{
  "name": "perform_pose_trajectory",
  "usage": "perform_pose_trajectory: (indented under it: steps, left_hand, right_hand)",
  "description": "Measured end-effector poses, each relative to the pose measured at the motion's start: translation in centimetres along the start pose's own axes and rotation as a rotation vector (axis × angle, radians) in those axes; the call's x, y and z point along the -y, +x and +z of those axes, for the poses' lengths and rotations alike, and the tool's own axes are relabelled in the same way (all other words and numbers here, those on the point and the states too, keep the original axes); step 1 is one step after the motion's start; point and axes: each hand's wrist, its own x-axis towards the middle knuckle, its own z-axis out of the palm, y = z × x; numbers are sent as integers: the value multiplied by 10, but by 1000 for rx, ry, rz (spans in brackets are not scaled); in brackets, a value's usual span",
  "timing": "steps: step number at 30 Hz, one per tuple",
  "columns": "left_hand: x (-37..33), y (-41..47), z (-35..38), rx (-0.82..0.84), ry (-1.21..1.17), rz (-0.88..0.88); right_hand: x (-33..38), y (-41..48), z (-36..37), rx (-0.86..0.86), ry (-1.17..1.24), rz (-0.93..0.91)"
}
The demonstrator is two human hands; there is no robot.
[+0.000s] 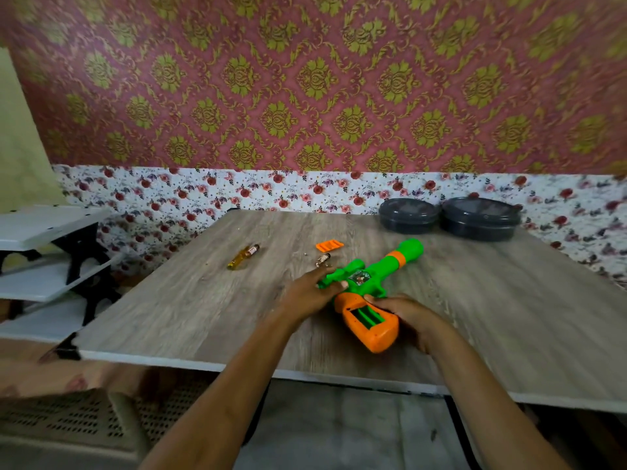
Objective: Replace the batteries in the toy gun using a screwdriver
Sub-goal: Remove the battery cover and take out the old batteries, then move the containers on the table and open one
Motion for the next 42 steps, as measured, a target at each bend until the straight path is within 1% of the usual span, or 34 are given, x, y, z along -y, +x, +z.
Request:
perform_pose_trajectory:
  steps: [4,7,9,13,16,18,20,24,29,31,34,37,42]
  left_hand:
    - [3,-1,2,-58,-1,-54]
    - [0,-2,1,-96,50,-40]
    - [-4,-2,1,-109,113,-20]
    - [-10,-3,-7,-128,239,39]
    - [-24,4,-7,-171,341,125]
    - [-39,12,1,-202,349,196]
    - [-61,23,19,-202,335,276]
    - [-102,54,75,-51,424,408]
    - [-129,110,139,86,562,464]
    - [-134,134,161,137,588,466]
    - [-136,167,186,218,644,419]
    - [-138,203,207,240,690,428]
    - [-151,257,239,233,787,474]
  right_hand:
    - [-1,-2,7,-138,-232,-46]
    - [-4,7,11,-277,-424,-117]
    - [-5,8,13,-320,-555,-135]
    - [-2,0,6,-337,-711,-191]
    - [2,-9,-23,-393,-729,-314]
    - [3,-14,-48,-479,-711,-377]
    - [6,-20,-78,-564,-731,-401]
    - [9,-25,-139,-624,-787,-329]
    - [8,-19,-202,-705,-941,-135]
    - [4,-12,-222,-743,-982,-106]
    - [-6,1,-242,-763,-1039,-50]
    - [-11,12,-252,-744,-1025,-14]
    - [-15,21,-258,-691,-1121,36]
